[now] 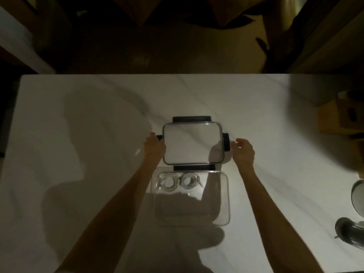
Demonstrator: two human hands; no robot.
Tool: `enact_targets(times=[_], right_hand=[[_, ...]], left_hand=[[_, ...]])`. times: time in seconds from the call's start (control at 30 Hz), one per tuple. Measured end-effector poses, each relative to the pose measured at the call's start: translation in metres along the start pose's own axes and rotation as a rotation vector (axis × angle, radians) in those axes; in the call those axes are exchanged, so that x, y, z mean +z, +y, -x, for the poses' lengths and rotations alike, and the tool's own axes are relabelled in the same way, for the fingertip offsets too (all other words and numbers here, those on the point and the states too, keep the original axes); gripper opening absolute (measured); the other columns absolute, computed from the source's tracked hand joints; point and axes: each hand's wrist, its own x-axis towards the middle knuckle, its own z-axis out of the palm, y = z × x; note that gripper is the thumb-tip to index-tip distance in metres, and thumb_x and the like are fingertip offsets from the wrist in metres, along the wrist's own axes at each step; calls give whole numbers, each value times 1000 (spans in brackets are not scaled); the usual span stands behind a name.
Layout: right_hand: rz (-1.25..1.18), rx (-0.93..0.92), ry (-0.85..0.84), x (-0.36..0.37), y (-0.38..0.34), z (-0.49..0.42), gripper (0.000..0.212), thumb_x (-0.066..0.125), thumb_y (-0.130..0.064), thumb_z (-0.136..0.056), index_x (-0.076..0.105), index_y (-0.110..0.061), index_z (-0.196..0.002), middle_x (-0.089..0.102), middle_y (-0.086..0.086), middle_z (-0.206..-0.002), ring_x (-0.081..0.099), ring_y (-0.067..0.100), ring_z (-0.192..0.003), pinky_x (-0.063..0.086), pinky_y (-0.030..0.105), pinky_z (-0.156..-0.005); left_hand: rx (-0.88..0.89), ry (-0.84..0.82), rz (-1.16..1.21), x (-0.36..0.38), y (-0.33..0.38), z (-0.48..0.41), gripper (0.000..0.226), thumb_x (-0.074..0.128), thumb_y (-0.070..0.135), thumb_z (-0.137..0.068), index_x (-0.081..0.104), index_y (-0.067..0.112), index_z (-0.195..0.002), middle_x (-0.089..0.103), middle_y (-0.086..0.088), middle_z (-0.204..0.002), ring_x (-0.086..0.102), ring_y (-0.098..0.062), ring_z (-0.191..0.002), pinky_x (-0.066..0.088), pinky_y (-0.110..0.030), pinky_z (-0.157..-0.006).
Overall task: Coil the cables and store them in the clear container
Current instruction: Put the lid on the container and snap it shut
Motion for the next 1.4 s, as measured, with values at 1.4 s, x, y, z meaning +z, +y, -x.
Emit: enact_targets(times=[1.4], right_hand=[[-201,82,-157,-42,94,148,30,66,-11,-78,62,-31,-101,75,1,-91,70,21,-81,54,47,-86]], left_hand=[[-29,47,639,-7,-115,176,26,60,-6,-79,68,12,-97,72,-12,-89,71,-31,-77,61,-43,-64]])
